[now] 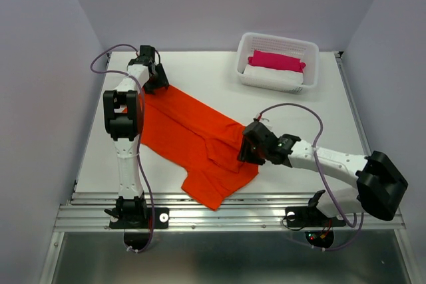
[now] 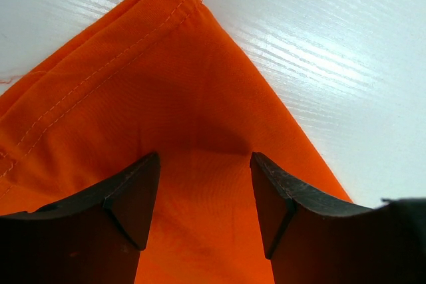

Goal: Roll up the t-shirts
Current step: Fold the T-shirt at the center of the board.

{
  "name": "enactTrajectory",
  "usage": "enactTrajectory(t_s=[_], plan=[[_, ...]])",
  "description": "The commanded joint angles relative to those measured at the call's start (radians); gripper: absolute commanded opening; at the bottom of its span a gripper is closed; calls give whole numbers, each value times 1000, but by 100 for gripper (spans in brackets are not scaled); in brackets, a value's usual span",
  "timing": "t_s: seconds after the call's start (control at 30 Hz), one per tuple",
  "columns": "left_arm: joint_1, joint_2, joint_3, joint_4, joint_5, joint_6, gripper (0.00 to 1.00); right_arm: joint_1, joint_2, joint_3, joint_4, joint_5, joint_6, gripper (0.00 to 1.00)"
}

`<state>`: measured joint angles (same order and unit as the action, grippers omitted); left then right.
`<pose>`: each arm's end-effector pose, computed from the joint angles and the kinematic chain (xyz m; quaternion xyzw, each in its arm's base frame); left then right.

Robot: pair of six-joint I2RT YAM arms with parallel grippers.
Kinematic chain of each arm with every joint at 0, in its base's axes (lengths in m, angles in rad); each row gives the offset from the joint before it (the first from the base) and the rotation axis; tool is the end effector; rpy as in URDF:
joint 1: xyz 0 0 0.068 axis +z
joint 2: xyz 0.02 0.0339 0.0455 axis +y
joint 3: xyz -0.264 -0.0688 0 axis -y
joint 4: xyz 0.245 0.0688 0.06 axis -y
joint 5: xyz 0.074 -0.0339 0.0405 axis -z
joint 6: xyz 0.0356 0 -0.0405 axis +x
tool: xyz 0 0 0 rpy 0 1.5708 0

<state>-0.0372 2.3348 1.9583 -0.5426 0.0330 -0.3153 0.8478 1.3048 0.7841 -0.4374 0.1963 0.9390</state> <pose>0.5186 -0.0205 0.1827 -0.1261 0.9388 -0.0715 0.3124 0.1743 0.1871 0.2093 0.0728 0.9465 0.1753 0.2609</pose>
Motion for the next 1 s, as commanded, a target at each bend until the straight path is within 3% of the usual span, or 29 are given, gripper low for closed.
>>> enactTrajectory(t_s=[0.0,0.33,0.47,0.57,0.7,0.97], plan=[[2,-17,27,-20,7,8,68,14,54,1,57,-44,20,47],[2,-19,24,-22,4,12,68,23,163,35,94,-83,-26,47],[2,-17,22,-22,4,12,68,23,182,38,101,-95,-31,38],[2,-15,24,-20,7,12,68,23,177,35,104,-89,-34,20],[2,-17,21,-19,7,12,68,23,154,35,106,-93,-52,4],[2,-9,22,-19,7,12,68,66,116,84,106,-164,-164,1]])
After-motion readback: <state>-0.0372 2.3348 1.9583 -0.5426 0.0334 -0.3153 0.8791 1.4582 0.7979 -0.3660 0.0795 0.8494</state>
